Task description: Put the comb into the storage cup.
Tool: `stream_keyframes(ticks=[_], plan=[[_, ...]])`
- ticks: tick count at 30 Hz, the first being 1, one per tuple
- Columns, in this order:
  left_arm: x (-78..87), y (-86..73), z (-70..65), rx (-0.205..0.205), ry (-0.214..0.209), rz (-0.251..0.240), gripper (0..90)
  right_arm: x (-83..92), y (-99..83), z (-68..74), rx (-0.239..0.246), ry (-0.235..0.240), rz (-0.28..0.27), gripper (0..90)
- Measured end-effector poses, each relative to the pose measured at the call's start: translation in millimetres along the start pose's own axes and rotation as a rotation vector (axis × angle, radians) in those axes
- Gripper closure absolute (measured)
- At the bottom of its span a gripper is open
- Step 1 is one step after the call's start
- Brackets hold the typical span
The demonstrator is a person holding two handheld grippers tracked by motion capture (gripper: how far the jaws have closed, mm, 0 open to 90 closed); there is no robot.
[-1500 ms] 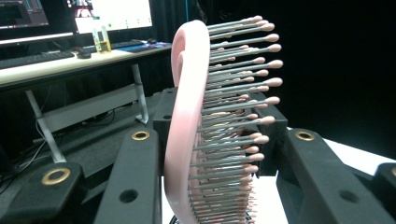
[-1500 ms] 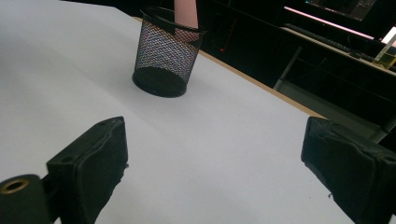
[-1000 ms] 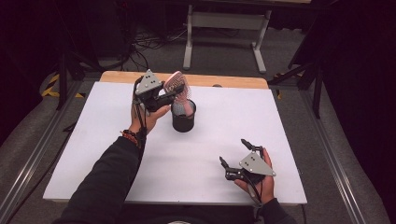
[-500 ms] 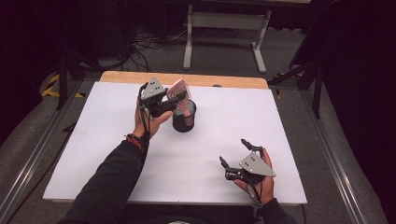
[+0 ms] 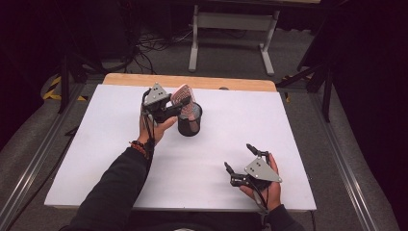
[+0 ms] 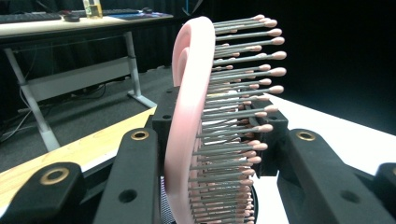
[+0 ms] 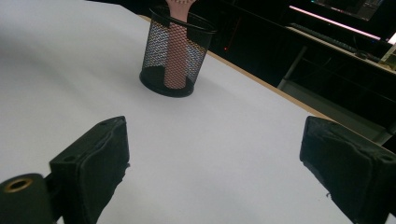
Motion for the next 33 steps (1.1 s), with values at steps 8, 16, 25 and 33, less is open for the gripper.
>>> stream_keyframes(ticks=[8, 16, 25, 33], plan=[[-1.8, -3.3, 4.0, 0.0, 0.01, 0.009, 61.4, 0.0, -0.3, -0.3, 0.001, -0.002, 0.0, 8.9], [0.1, -8.1, 16.9, 0.057, 0.038, 0.005, 60.7, -3.3, -0.9, 5.1, 0.02, 0.006, 0.013, 9.1], [2.7, -11.7, 28.2, 0.073, 0.068, 0.006, 59.4, -3.8, -2.7, 4.3, 0.029, -0.003, 0.029, 9.6], [6.9, -16.1, 36.0, 0.11, 0.067, 0.018, 57.4, -5.4, -5.8, 6.9, 0.044, 0.009, 0.055, 9.6]])
Point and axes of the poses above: each handheld gripper's, and its own axes: x roughly backward along the jaws, y roughly out of its top, z roughly to its left, the point moved 9 cm from there along -x, roughly forward along the jaws, and after that the axes turned 7 degrees about -z, right-handed, at the moved point
